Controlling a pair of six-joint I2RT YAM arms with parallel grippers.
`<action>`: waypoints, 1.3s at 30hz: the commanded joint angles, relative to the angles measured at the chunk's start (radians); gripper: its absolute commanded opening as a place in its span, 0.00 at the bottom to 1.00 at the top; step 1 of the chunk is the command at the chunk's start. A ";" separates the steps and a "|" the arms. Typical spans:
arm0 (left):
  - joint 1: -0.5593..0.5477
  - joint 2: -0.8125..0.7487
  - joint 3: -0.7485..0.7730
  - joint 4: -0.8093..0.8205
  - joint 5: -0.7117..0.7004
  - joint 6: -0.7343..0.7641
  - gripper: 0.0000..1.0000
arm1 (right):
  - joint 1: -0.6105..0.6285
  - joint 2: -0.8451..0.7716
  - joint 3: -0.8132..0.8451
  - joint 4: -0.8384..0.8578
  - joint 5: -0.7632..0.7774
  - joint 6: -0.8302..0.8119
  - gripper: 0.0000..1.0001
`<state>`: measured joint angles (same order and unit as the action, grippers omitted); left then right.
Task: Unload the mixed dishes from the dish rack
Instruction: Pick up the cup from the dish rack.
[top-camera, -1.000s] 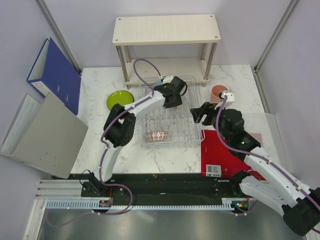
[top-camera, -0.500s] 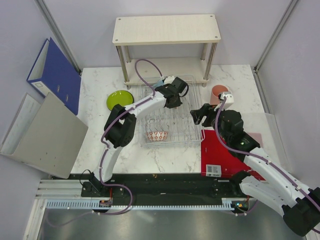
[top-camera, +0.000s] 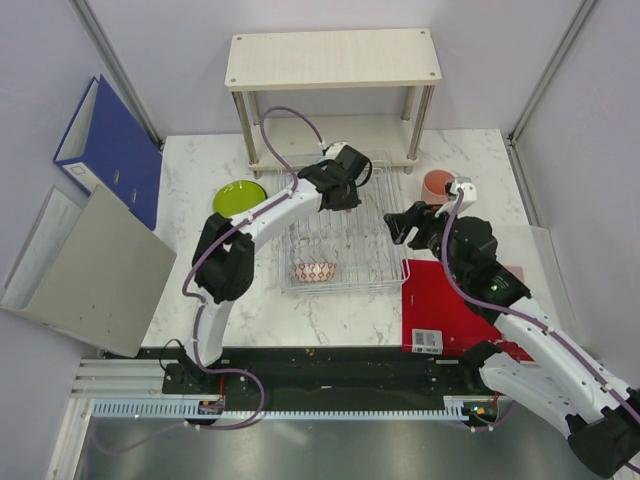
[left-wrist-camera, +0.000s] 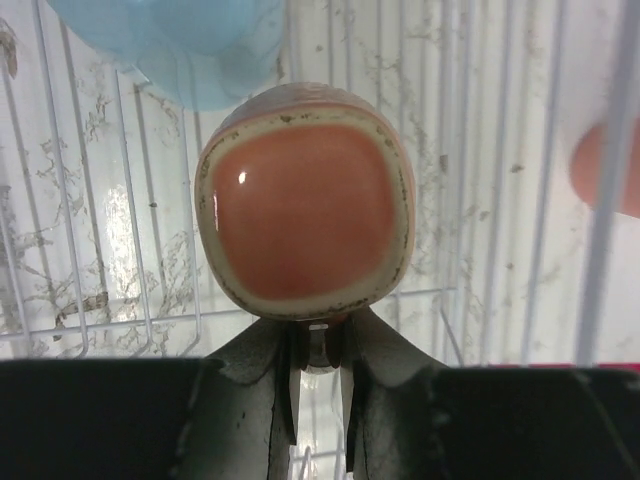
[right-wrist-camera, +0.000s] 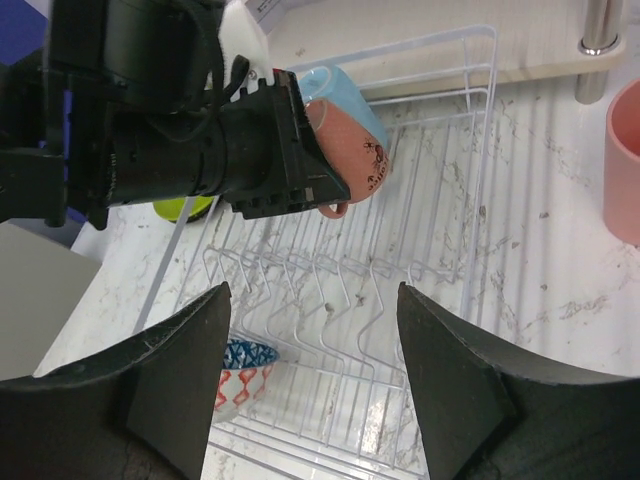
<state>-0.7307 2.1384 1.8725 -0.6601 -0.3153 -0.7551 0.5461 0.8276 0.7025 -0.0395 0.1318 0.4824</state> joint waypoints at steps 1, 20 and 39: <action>-0.009 -0.173 0.051 0.034 0.022 0.076 0.02 | 0.003 -0.018 0.118 -0.037 0.035 -0.010 0.75; 0.161 -0.699 -0.511 0.744 0.786 -0.193 0.02 | -0.003 -0.130 0.131 -0.076 0.171 0.137 0.67; 0.254 -0.548 -0.978 2.305 1.236 -1.038 0.02 | -0.008 -0.153 -0.080 0.230 -0.090 0.182 0.69</action>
<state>-0.4793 1.5837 0.9394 1.1648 0.8696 -1.6516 0.5434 0.6930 0.6609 0.0422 0.1024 0.6224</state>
